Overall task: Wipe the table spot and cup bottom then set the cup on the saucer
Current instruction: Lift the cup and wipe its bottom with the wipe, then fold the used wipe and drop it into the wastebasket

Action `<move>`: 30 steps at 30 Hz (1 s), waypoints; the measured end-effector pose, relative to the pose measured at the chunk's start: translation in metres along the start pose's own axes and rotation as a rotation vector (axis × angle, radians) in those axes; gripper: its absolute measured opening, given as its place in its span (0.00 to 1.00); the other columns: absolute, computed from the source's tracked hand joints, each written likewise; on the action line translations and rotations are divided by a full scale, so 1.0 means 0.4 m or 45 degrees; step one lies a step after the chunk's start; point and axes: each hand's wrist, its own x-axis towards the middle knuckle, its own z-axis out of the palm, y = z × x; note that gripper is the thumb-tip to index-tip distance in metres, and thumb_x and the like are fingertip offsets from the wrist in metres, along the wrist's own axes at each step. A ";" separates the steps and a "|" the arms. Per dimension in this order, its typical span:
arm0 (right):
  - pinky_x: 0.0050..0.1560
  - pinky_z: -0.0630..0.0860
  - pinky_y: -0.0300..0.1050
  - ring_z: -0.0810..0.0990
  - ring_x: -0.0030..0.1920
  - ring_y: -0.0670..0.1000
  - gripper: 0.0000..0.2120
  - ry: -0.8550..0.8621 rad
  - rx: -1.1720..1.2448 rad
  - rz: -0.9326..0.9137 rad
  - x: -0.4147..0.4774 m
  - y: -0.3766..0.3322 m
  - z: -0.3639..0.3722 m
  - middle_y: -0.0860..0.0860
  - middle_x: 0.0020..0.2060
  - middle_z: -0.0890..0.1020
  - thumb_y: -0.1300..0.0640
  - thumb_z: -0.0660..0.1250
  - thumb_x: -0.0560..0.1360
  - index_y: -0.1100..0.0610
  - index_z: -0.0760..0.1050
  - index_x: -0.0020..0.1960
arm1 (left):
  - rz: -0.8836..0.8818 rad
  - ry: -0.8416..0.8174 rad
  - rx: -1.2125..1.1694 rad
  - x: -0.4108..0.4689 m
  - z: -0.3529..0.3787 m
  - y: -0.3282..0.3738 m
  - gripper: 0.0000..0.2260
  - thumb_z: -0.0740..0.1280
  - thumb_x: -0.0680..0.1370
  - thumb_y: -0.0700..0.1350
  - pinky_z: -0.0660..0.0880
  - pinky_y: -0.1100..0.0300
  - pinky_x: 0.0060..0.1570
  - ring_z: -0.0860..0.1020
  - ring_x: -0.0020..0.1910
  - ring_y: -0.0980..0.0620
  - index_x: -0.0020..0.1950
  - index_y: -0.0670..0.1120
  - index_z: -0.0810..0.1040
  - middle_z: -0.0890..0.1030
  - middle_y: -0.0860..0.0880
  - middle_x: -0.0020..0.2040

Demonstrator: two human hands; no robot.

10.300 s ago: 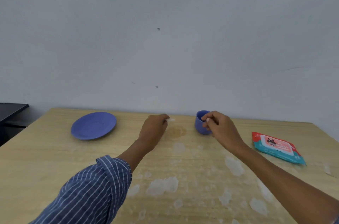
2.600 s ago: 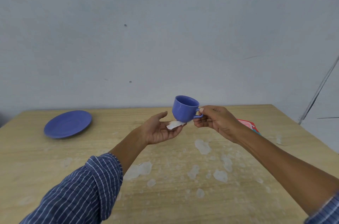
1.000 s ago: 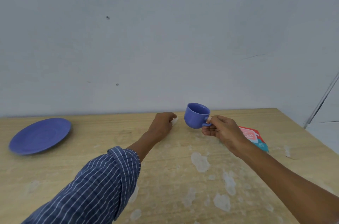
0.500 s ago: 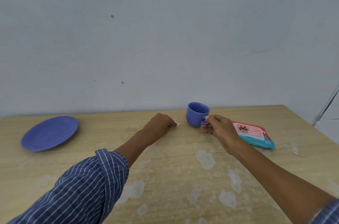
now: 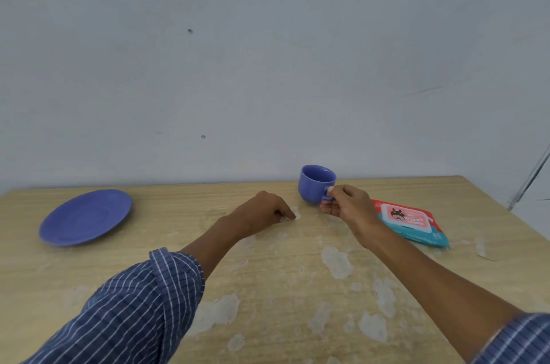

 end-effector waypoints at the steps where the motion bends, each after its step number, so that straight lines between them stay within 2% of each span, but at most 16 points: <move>1: 0.49 0.84 0.48 0.86 0.41 0.54 0.07 0.001 0.004 0.008 0.002 0.002 0.003 0.60 0.44 0.86 0.58 0.66 0.79 0.62 0.80 0.49 | -0.014 0.021 0.017 -0.007 -0.007 -0.007 0.14 0.65 0.78 0.35 0.75 0.62 0.57 0.80 0.57 0.53 0.59 0.46 0.84 0.84 0.49 0.58; 3: 0.53 0.83 0.51 0.86 0.41 0.54 0.07 -0.006 0.010 0.025 0.004 0.008 0.009 0.60 0.44 0.86 0.58 0.66 0.79 0.62 0.80 0.49 | -0.066 0.112 0.001 -0.023 -0.016 -0.018 0.15 0.63 0.78 0.34 0.76 0.61 0.56 0.80 0.56 0.53 0.59 0.45 0.83 0.84 0.49 0.57; 5: 0.53 0.83 0.51 0.86 0.42 0.54 0.07 -0.017 0.011 0.037 0.003 0.015 0.015 0.61 0.45 0.86 0.58 0.66 0.79 0.62 0.80 0.49 | -0.149 0.224 -0.141 -0.037 -0.022 -0.029 0.15 0.61 0.78 0.34 0.77 0.61 0.53 0.81 0.52 0.54 0.59 0.46 0.82 0.84 0.48 0.55; 8: 0.53 0.83 0.50 0.86 0.43 0.54 0.08 -0.026 0.003 0.041 -0.002 0.022 0.021 0.61 0.46 0.86 0.57 0.66 0.79 0.62 0.80 0.50 | -0.226 0.335 -0.312 -0.053 -0.032 -0.042 0.14 0.63 0.78 0.36 0.73 0.72 0.47 0.79 0.47 0.57 0.59 0.46 0.82 0.83 0.51 0.53; 11: 0.53 0.83 0.51 0.86 0.42 0.55 0.10 -0.047 -0.023 0.065 -0.011 0.028 0.021 0.62 0.47 0.86 0.57 0.66 0.79 0.64 0.79 0.52 | -0.252 0.380 -0.451 -0.073 -0.042 -0.039 0.12 0.65 0.78 0.37 0.76 0.66 0.52 0.81 0.50 0.58 0.54 0.48 0.84 0.84 0.54 0.53; 15: 0.47 0.84 0.50 0.86 0.41 0.55 0.12 -0.060 -0.061 0.088 -0.032 0.018 0.023 0.62 0.47 0.85 0.55 0.67 0.79 0.65 0.76 0.56 | -0.284 0.389 -0.678 -0.106 -0.050 -0.023 0.10 0.64 0.77 0.34 0.80 0.57 0.54 0.82 0.51 0.52 0.49 0.44 0.85 0.85 0.49 0.51; 18: 0.37 0.82 0.46 0.82 0.39 0.54 0.18 0.053 -0.175 0.189 -0.057 0.004 0.034 0.58 0.45 0.84 0.51 0.68 0.79 0.63 0.71 0.61 | -0.301 0.398 -0.779 -0.139 -0.055 -0.010 0.10 0.64 0.78 0.34 0.81 0.58 0.53 0.83 0.51 0.50 0.48 0.43 0.85 0.85 0.46 0.50; 19: 0.35 0.78 0.45 0.79 0.39 0.53 0.18 0.143 -0.274 0.183 -0.072 0.000 0.043 0.57 0.45 0.81 0.49 0.67 0.79 0.61 0.70 0.61 | -0.301 0.396 -0.811 -0.151 -0.056 -0.006 0.09 0.65 0.78 0.35 0.81 0.60 0.53 0.83 0.51 0.51 0.49 0.43 0.84 0.85 0.46 0.49; 21: 0.34 0.70 0.44 0.74 0.39 0.51 0.10 0.268 -0.448 -0.022 -0.113 -0.008 0.071 0.54 0.45 0.78 0.52 0.64 0.79 0.59 0.71 0.55 | -0.313 0.391 -0.883 -0.178 -0.060 0.002 0.09 0.65 0.78 0.35 0.80 0.61 0.54 0.83 0.52 0.50 0.49 0.42 0.84 0.85 0.47 0.48; 22: 0.34 0.69 0.42 0.75 0.39 0.50 0.05 0.218 -0.505 -0.167 -0.139 -0.012 0.090 0.51 0.45 0.79 0.55 0.63 0.79 0.56 0.73 0.52 | -0.325 0.392 -0.915 -0.194 -0.064 0.005 0.09 0.65 0.78 0.35 0.80 0.61 0.55 0.83 0.53 0.49 0.50 0.42 0.84 0.85 0.46 0.49; 23: 0.35 0.70 0.40 0.77 0.41 0.48 0.04 0.085 -0.555 -0.305 -0.171 -0.020 0.113 0.47 0.45 0.79 0.57 0.62 0.79 0.53 0.75 0.52 | -0.336 0.392 -0.945 -0.211 -0.067 0.007 0.09 0.65 0.77 0.35 0.80 0.61 0.56 0.83 0.53 0.49 0.50 0.42 0.84 0.85 0.45 0.50; 26: 0.44 0.72 0.35 0.79 0.49 0.39 0.11 -0.372 -0.637 -0.529 -0.271 -0.042 0.186 0.39 0.50 0.79 0.53 0.66 0.78 0.45 0.77 0.59 | -0.341 0.372 -1.062 -0.277 -0.084 0.010 0.10 0.64 0.76 0.34 0.79 0.59 0.58 0.83 0.54 0.47 0.52 0.39 0.84 0.84 0.41 0.54; 28: 0.44 0.70 0.30 0.77 0.50 0.35 0.12 -0.463 -0.698 -0.630 -0.323 -0.049 0.230 0.37 0.50 0.80 0.48 0.69 0.76 0.45 0.77 0.59 | -0.341 0.359 -1.156 -0.332 -0.098 0.007 0.09 0.65 0.76 0.33 0.79 0.57 0.60 0.83 0.52 0.47 0.53 0.37 0.82 0.83 0.40 0.53; 30: 0.41 0.71 0.30 0.78 0.47 0.36 0.10 -0.443 -0.688 -0.677 -0.364 -0.054 0.274 0.39 0.47 0.82 0.49 0.72 0.75 0.48 0.78 0.54 | -0.353 0.383 -1.226 -0.396 -0.113 0.002 0.09 0.68 0.76 0.33 0.79 0.56 0.59 0.83 0.50 0.47 0.55 0.35 0.80 0.83 0.38 0.51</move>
